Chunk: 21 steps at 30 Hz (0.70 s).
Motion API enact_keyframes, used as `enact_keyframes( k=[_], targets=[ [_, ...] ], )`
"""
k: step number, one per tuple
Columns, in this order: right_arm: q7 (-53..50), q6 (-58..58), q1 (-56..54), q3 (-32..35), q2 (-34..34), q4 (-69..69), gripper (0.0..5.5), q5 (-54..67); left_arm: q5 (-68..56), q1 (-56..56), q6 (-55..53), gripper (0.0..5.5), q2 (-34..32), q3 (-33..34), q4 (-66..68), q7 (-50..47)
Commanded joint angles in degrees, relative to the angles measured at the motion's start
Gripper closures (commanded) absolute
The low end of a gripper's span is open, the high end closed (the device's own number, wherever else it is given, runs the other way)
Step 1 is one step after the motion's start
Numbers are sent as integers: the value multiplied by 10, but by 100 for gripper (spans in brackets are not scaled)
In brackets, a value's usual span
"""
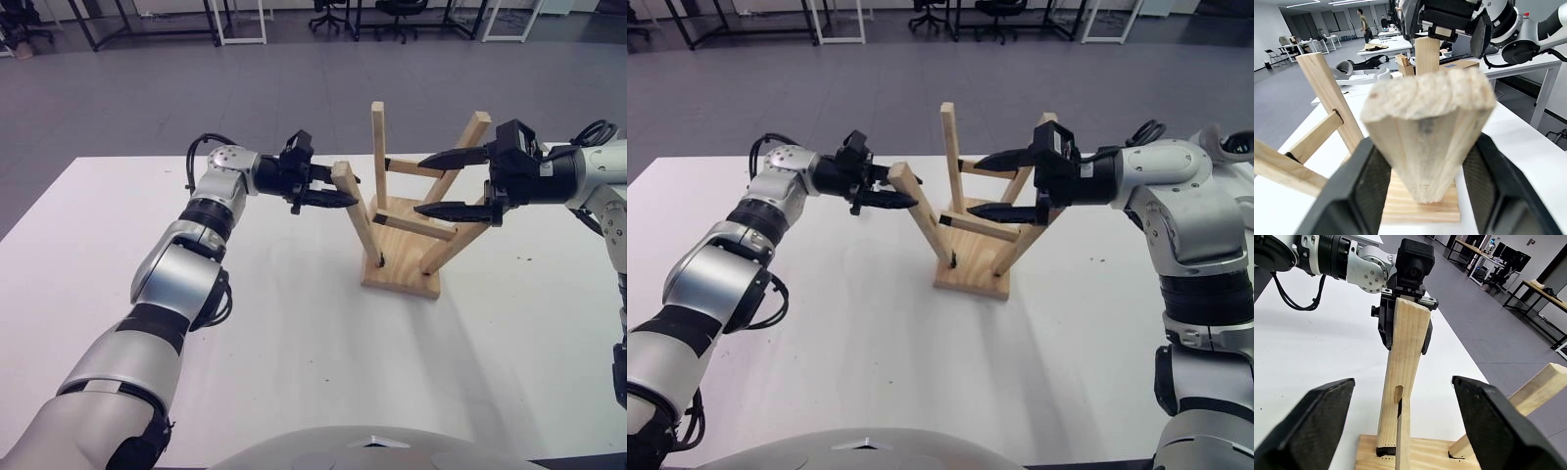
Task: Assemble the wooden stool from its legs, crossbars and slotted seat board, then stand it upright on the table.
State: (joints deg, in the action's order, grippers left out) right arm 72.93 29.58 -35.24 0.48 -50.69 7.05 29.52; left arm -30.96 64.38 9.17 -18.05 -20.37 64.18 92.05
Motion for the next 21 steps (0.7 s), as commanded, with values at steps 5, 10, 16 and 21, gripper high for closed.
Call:
enact_keyframes(
  k=[5,10,16,21],
  targets=[
    [-11,9,-1,4,5,11,177,6,33,0,-24,346,3,-35,9,4],
    [-21,16,1,8,3,17,177,10,61,18,-13,346,13,-63,17,4],
    [-44,27,19,22,7,36,177,18,79,9,-4,346,18,-143,-14,4],
    [-60,29,43,32,8,53,177,28,93,35,-25,346,37,-119,35,4]
  ],
)
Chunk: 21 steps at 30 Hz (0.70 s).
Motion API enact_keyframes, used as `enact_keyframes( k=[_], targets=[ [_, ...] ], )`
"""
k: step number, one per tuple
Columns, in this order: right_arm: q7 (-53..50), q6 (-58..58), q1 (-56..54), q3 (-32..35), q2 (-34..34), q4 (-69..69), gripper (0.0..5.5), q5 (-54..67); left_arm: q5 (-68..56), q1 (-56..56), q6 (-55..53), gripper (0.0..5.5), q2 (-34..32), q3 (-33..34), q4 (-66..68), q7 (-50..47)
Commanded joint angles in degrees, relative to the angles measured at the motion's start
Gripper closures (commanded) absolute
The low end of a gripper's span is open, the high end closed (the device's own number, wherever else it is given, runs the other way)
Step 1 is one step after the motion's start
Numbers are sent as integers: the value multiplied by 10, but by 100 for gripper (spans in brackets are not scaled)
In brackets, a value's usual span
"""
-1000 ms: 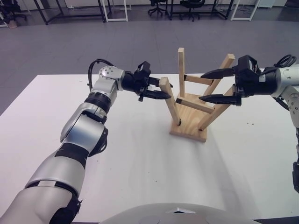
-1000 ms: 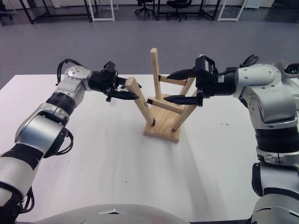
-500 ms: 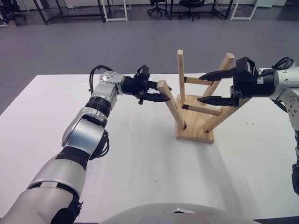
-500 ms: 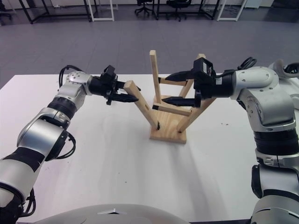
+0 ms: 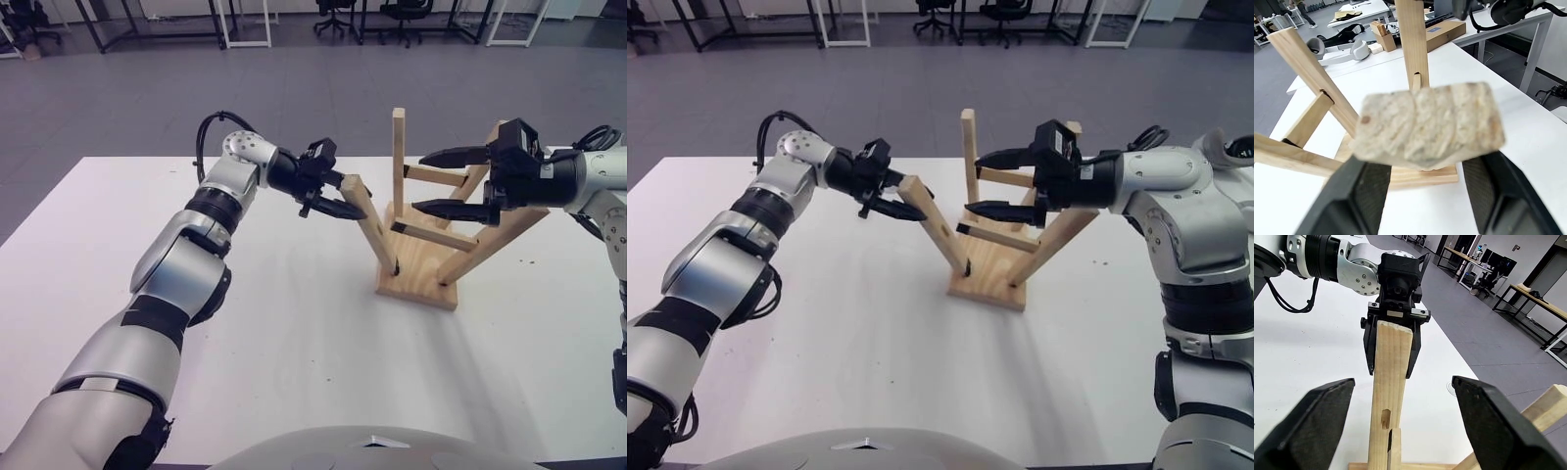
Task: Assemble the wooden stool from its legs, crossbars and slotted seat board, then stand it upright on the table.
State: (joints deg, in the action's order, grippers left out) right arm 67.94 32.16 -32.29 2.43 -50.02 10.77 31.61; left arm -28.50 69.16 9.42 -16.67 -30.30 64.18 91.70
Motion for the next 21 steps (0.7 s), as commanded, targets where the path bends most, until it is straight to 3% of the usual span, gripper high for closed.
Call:
enact_keyframes(
  k=[1,10,21],
  targets=[
    [-13,4,17,15,2,19,177,8,70,-6,-31,346,26,-16,42,8],
    [-33,-4,36,28,11,13,177,6,118,65,-36,346,55,33,63,8],
    [-60,-2,49,33,24,30,177,9,146,102,-66,346,65,-40,60,8]
  ],
)
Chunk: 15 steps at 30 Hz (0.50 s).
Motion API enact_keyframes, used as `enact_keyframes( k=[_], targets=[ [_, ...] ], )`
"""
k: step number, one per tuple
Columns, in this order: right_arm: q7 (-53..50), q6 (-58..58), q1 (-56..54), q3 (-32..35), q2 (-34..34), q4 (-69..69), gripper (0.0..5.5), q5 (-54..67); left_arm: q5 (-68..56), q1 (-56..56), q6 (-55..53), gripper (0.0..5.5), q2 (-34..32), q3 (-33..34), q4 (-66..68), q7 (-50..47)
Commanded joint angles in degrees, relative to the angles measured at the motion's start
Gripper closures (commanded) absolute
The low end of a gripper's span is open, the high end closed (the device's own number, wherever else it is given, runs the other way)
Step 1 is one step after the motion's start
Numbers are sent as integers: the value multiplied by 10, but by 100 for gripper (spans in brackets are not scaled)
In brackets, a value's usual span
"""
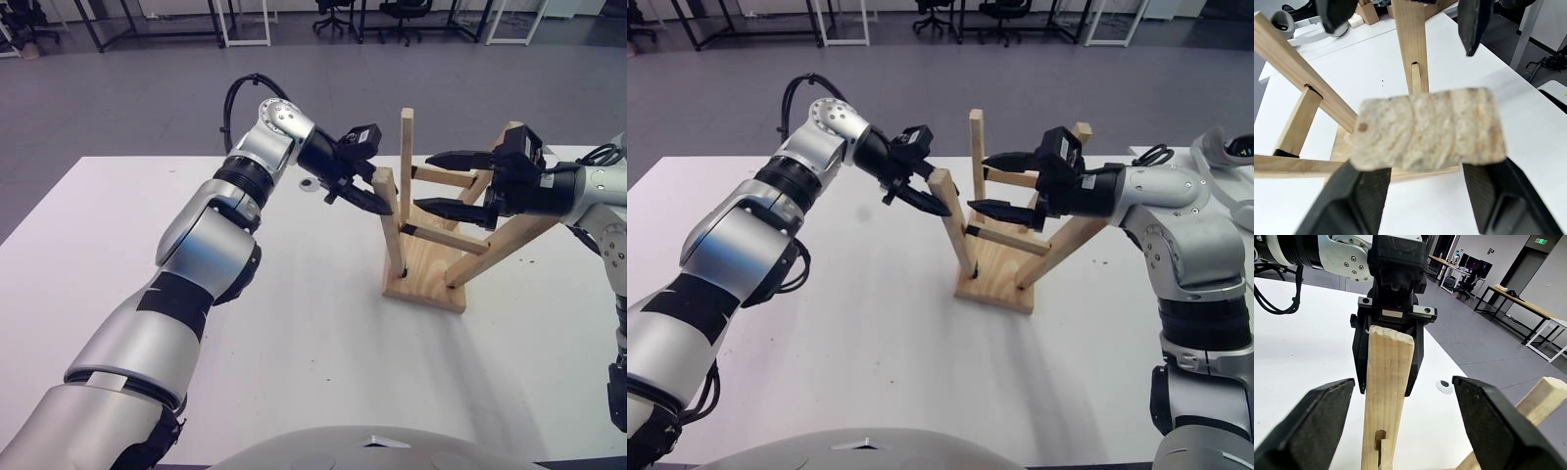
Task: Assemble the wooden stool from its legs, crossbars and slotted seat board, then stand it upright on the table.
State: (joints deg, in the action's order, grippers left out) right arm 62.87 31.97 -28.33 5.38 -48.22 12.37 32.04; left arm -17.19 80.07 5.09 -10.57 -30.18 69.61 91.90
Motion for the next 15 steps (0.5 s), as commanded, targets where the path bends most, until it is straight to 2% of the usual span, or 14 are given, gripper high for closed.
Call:
enact_keyframes(
  k=[1,7,15],
  targets=[
    [-13,0,12,4,9,17,177,5,29,-9,-27,346,1,-53,3,6],
    [-44,4,42,14,26,46,177,11,25,-5,-24,346,-7,-92,7,6],
    [-61,6,51,20,25,53,177,19,30,17,-19,346,23,-64,26,6]
  ],
)
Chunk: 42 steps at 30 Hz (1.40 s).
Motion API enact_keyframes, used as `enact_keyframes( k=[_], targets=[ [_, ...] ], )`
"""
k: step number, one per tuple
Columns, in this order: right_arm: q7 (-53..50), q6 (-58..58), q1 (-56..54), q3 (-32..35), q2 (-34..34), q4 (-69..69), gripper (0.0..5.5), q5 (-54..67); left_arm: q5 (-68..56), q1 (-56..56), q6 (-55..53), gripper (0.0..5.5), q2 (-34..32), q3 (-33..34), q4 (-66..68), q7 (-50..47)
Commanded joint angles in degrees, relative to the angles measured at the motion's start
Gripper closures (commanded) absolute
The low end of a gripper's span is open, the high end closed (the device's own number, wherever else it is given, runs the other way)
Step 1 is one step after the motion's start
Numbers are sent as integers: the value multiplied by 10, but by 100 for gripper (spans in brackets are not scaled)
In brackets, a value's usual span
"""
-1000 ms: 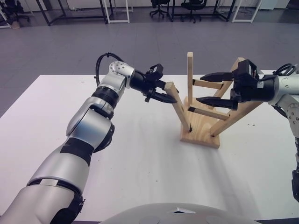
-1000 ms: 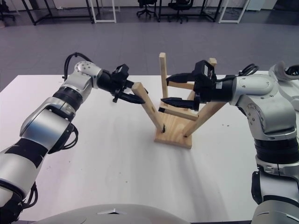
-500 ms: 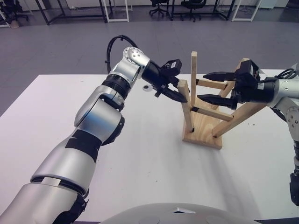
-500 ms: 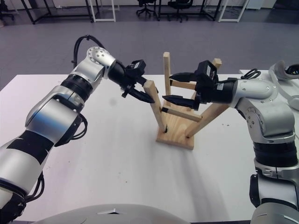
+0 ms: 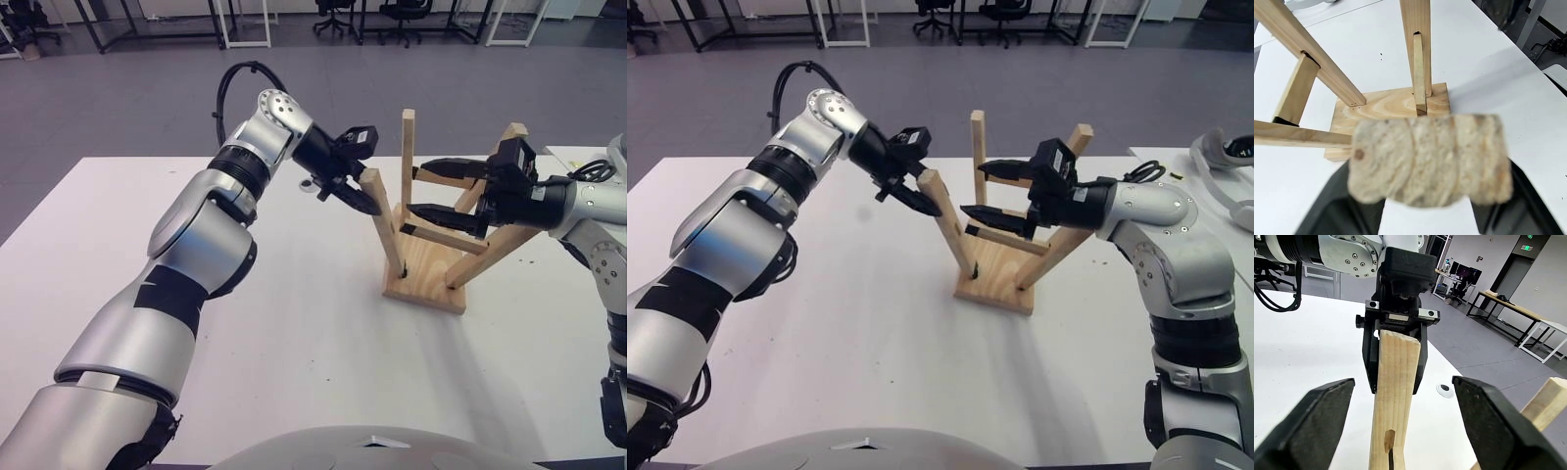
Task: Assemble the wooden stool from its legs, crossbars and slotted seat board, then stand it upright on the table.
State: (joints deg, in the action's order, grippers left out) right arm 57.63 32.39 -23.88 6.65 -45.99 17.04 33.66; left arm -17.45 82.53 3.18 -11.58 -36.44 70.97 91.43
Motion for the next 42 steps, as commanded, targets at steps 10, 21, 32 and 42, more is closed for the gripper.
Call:
enact_keyframes(
  k=[10,21,32,42],
  targets=[
    [-20,0,13,3,13,3,177,9,57,19,6,346,84,100,28,10],
    [-194,-34,-188,95,117,-144,177,30,89,4,14,346,56,200,27,9],
    [-495,-196,-219,146,-13,-380,177,-264,95,-50,30,346,3,260,-6,10],
    [-544,-114,87,68,163,-306,177,-315,6,-143,13,346,-130,185,-139,11]
  ],
)
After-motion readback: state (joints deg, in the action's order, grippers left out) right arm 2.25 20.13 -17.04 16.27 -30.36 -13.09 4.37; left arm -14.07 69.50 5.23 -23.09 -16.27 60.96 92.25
